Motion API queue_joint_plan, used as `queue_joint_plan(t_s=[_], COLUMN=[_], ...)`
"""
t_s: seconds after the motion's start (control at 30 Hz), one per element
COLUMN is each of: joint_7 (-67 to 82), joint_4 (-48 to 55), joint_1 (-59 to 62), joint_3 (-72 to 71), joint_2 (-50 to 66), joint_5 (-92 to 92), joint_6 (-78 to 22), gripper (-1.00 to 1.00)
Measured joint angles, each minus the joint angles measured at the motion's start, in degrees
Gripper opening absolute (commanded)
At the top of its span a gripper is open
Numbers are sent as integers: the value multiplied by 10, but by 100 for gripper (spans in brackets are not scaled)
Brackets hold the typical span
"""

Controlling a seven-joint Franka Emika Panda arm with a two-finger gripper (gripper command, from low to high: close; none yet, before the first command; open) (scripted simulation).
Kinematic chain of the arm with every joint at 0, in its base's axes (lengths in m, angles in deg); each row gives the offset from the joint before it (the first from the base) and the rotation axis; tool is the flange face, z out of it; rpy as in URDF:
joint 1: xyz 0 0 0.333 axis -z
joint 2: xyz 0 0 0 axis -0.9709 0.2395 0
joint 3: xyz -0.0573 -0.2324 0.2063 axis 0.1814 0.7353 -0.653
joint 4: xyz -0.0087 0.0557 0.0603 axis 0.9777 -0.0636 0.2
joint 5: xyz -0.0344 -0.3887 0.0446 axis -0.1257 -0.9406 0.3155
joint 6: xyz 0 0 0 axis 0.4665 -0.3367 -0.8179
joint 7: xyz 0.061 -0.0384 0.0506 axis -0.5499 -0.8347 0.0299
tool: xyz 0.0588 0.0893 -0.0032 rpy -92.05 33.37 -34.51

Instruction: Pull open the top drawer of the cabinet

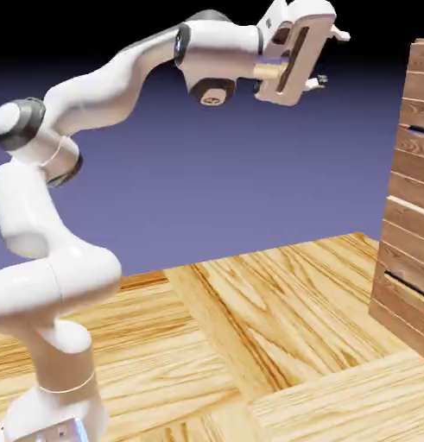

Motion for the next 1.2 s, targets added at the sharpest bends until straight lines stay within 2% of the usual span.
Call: queue_joint_plan(t_s=[0.63, 0.7, 0.9, 0.93, 1.0, 1.2], joint_7=[473, 483, 448, 445, 445, 477], joint_4=[179, 183, 308, 318, 318, 193], joint_1=[353, 360, 442, 448, 448, 368], joint_3=[-222, -226, -252, -254, -254, -228], joint_2=[-116, -119, -130, -131, -131, -122], joint_5=[436, 445, 446, 447, 447, 445], joint_6=[-113, -115, -71, -67, -67, -113], gripper=[100, 100, 100, -100, -100, -100])
